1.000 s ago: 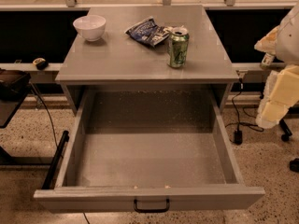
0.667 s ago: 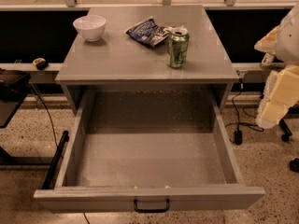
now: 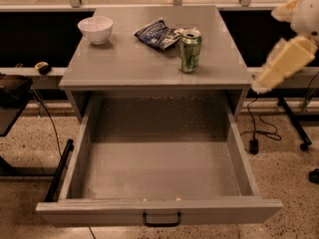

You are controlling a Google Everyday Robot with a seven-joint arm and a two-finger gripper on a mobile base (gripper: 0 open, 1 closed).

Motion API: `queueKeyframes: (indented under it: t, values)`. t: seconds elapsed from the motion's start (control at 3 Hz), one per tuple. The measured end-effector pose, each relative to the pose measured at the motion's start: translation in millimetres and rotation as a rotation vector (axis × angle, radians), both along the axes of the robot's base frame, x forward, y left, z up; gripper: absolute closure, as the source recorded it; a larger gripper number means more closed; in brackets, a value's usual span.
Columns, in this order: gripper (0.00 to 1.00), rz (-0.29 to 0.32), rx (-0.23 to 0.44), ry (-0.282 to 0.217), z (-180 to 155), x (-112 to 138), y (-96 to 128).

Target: Place green can into top drawer

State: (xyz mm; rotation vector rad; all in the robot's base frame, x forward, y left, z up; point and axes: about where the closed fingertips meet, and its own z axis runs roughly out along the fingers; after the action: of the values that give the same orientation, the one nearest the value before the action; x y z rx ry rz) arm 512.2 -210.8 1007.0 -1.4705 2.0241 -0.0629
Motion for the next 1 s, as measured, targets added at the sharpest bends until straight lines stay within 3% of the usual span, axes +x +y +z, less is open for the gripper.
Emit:
queueKeyframes:
  t: [0.33,0.67,1.0]
  values:
    - [0.0,-0.005,0.311,-0.18,19.1,89.6,22.7]
    - [0.0,-0.021,0.454,-0.241,23.3,150.6,49.8]
    - [0.0,-0.071,0.505,-0.235,9.6,202.4,78.0]
